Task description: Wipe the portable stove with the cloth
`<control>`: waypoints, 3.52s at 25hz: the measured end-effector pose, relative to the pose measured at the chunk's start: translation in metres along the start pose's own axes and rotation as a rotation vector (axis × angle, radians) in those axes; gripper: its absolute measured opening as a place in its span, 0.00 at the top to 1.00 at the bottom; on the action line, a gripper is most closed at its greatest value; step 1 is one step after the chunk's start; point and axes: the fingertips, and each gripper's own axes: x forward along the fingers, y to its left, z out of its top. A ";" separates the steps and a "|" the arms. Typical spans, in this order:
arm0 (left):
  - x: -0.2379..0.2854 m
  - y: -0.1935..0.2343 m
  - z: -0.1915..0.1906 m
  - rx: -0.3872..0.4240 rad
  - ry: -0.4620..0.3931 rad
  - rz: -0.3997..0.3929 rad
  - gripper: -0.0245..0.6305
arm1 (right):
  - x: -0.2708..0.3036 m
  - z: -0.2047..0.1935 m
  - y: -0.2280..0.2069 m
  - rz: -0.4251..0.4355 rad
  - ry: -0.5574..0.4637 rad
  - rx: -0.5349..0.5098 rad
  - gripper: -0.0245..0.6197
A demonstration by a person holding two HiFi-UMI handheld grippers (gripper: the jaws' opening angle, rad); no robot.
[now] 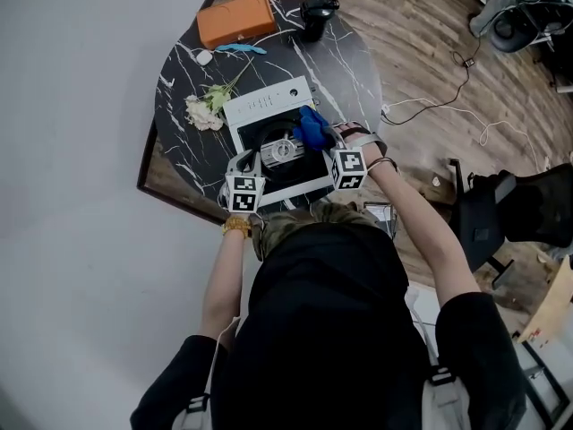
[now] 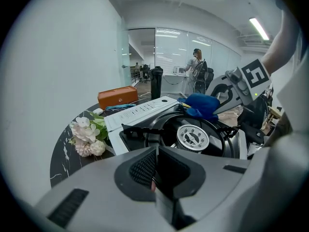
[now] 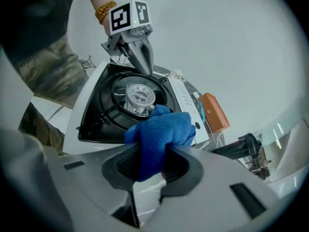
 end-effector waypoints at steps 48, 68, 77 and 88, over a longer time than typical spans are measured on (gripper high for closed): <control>0.006 0.084 0.011 -0.124 0.086 0.088 0.80 | -0.071 0.034 0.007 0.210 -0.467 1.178 0.75; 0.001 0.060 -0.011 -0.221 0.209 0.027 0.86 | -0.036 0.024 0.083 0.219 -0.173 0.620 0.63; -0.024 0.022 -0.039 -0.162 0.268 -0.016 0.86 | -0.037 0.022 0.084 0.232 -0.176 0.591 0.63; -0.053 -0.021 -0.074 -0.120 0.332 -0.038 0.86 | -0.036 0.024 0.083 0.232 -0.154 0.590 0.63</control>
